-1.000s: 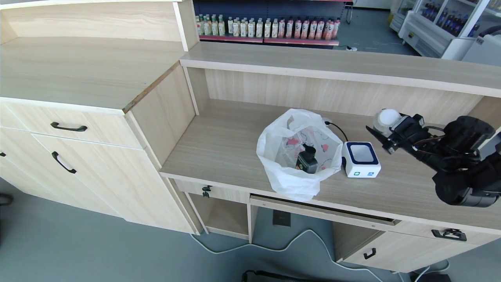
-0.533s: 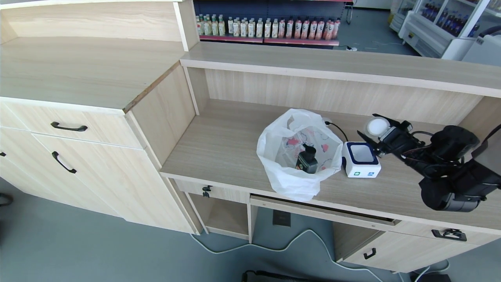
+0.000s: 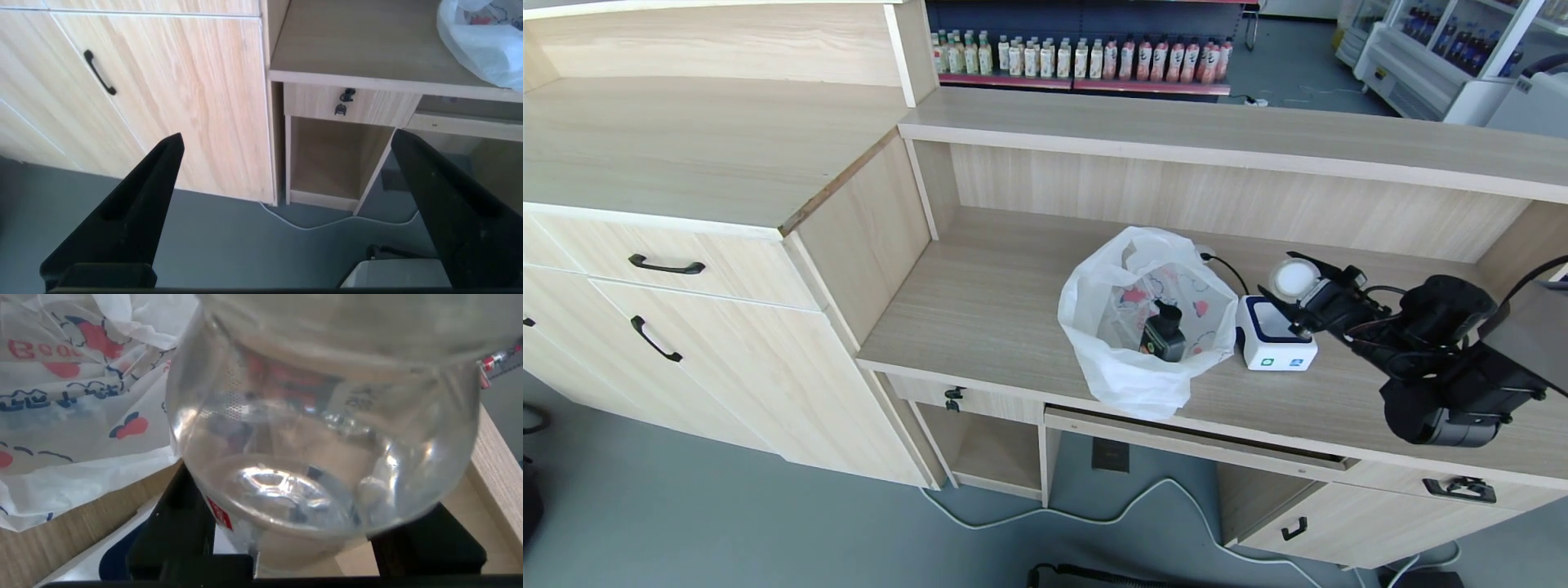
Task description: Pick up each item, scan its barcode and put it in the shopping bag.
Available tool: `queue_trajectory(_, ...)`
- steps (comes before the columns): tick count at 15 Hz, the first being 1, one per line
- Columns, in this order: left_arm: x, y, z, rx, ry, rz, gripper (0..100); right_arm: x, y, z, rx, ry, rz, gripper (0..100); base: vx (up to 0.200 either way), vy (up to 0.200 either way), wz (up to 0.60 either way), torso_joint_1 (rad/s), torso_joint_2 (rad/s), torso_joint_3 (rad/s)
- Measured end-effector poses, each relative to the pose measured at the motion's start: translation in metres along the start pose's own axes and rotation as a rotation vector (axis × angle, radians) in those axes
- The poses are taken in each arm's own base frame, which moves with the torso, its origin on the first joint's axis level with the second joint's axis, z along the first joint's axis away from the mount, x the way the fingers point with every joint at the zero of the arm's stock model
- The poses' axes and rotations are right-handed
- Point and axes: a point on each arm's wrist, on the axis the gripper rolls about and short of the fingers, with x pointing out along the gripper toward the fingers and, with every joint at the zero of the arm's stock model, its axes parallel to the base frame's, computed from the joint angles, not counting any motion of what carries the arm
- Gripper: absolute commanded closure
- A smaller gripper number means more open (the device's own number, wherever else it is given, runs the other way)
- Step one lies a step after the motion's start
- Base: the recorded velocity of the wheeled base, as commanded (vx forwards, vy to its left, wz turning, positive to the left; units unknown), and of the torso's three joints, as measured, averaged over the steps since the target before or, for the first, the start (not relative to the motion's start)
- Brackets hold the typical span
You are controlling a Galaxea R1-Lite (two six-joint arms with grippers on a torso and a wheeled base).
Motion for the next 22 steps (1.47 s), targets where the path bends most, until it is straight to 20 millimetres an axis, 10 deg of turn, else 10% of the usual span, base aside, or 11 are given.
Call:
queue_trajectory(17, 0.000, 0.000, 0.000, 0.000, 0.000, 0.000, 0, 0.019, 0.026, -0.010, 0.010, -0.032, 0.019, 100, 0.000, 0.000, 0.00, 0.000, 0.00, 0.000)
queue_trajectory(22, 0.000, 0.000, 0.000, 0.000, 0.000, 0.000, 0, 0.019, 0.006, 0.006, 0.073, -0.051, -0.006, 100, 0.000, 0.000, 0.00, 0.000, 0.00, 0.000)
